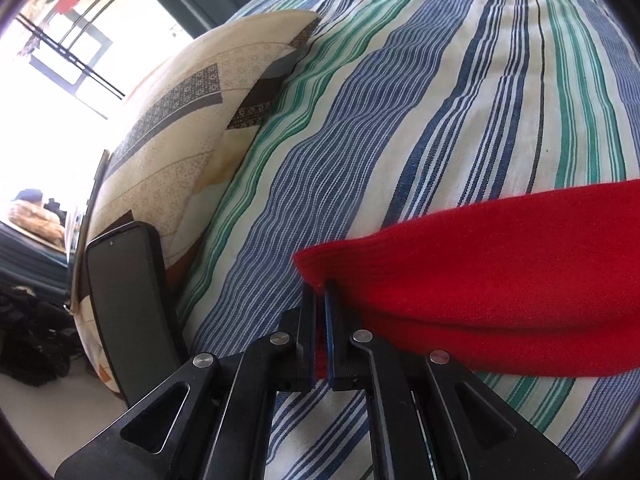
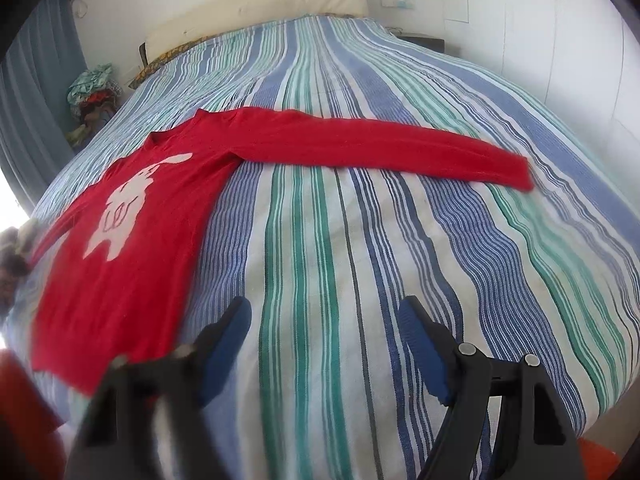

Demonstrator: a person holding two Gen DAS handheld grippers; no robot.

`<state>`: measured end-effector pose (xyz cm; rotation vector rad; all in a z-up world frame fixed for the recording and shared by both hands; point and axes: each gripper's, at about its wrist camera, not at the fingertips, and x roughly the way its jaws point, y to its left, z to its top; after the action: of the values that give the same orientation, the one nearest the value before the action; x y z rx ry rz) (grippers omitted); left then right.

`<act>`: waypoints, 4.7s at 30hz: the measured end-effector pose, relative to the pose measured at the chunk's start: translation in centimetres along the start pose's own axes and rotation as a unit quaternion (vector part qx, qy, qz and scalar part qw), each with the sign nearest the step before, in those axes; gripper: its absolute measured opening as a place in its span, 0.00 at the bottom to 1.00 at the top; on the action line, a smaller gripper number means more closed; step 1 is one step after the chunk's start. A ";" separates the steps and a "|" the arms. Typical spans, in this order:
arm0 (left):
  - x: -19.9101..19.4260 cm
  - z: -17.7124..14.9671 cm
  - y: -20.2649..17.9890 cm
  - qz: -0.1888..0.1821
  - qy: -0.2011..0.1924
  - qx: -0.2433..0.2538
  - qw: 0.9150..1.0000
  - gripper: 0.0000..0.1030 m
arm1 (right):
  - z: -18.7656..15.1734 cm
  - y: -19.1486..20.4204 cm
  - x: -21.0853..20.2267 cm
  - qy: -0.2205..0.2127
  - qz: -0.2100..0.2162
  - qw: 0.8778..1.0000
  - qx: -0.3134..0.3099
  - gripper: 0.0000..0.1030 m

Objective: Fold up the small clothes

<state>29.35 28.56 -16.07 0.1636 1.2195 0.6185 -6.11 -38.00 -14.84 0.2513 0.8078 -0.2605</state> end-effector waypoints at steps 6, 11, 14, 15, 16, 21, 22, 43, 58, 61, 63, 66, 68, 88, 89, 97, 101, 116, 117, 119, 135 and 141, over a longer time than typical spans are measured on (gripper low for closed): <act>0.8 0.8 -0.2 0.000 0.005 -0.010 1.000 0.13 | -0.1 -0.1 -0.4 -0.005 -0.004 1.000 -0.002 0.74; -2.2 -0.4 1.5 -0.028 -0.027 -0.029 0.999 0.62 | -0.1 -0.4 -0.6 -0.010 -0.005 1.000 0.004 0.74; -5.4 -2.9 2.4 -0.078 -0.058 -0.033 0.995 0.62 | 0.0 -0.3 -0.7 -0.012 -0.004 1.000 0.005 0.74; -7.0 -4.2 2.3 -0.095 -0.073 -0.026 0.993 0.62 | 0.0 -0.3 -0.7 -0.012 -0.003 1.000 0.003 0.74; -8.6 -5.6 2.0 -0.115 -0.089 -0.017 0.989 0.62 | 0.0 -0.2 -0.7 -0.013 -0.003 1.000 0.001 0.74; -18.2 -14.3 -2.4 -0.282 -0.145 0.079 0.945 0.62 | 0.1 2.7 -1.2 0.002 0.028 0.998 -0.055 0.74; -20.0 -15.9 -3.8 -0.315 -0.151 0.100 0.932 0.62 | 0.2 3.9 -1.3 0.013 0.054 0.996 -0.073 0.73; -24.1 -30.9 -15.4 -0.299 -0.145 0.330 0.884 0.29 | -7.9 16.2 2.9 0.170 0.143 0.949 -0.222 0.64; -28.3 -24.3 -9.3 -0.312 -0.191 0.230 0.902 0.54 | -2.1 15.0 -2.5 0.140 0.156 0.955 -0.209 0.65; -27.3 -21.7 -11.8 -0.317 -0.196 0.202 0.906 0.55 | 1.0 15.7 -2.2 0.091 0.152 0.965 -0.195 0.65; -25.6 -21.1 -13.7 -0.311 -0.181 0.193 0.913 0.55 | 1.9 16.5 -0.7 0.074 0.163 0.967 -0.182 0.65; -21.8 -22.6 -15.8 -0.276 -0.131 0.218 0.927 0.53 | 0.8 17.5 3.4 0.093 0.169 0.966 -0.173 0.65; -20.5 -25.0 -15.0 -0.279 -0.140 0.222 0.924 0.53 | -1.6 17.5 6.4 0.148 0.149 0.961 -0.181 0.65; -22.3 -10.6 -18.3 -0.285 -0.191 0.176 0.923 0.71 | 11.7 16.2 5.8 0.048 0.175 0.970 -0.162 0.65; -20.6 -10.8 -19.1 -0.271 -0.175 0.183 0.929 0.71 | 11.7 16.3 7.3 0.054 0.175 0.971 -0.152 0.65; -14.7 -13.5 -13.9 -0.286 -0.142 0.143 0.937 0.94 | 5.2 12.8 11.7 0.069 0.155 0.974 -0.153 0.66; -13.7 -15.3 -12.2 -0.264 -0.144 0.147 0.942 0.95 | 4.0 11.5 10.1 0.069 0.144 0.976 -0.151 0.69; -11.5 -15.5 -6.5 -0.238 -0.114 0.024 0.964 0.95 | 8.3 3.5 4.9 0.032 0.104 0.988 -0.107 0.69; -11.0 -15.7 -6.4 -0.235 -0.116 0.018 0.965 0.96 | 9.9 2.5 4.9 0.011 0.097 0.991 -0.095 0.69; -10.6 -16.0 -6.5 -0.231 -0.121 0.017 0.965 0.98 | 12.7 -0.1 5.7 -0.012 0.079 0.994 -0.068 0.69; -10.3 -16.5 -7.4 -0.212 -0.151 0.016 0.965 1.00 | 10.8 -20.8 5.0 0.038 0.015 0.980 0.195 0.55; -10.4 -16.6 -7.4 -0.212 -0.154 0.014 0.965 1.00 | 7.9 -23.2 7.9 0.052 0.146 0.897 0.415 0.55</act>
<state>14.73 13.64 -16.64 0.0173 0.9208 0.1922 -3.02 -63.30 -18.15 1.1932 0.7132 -0.2977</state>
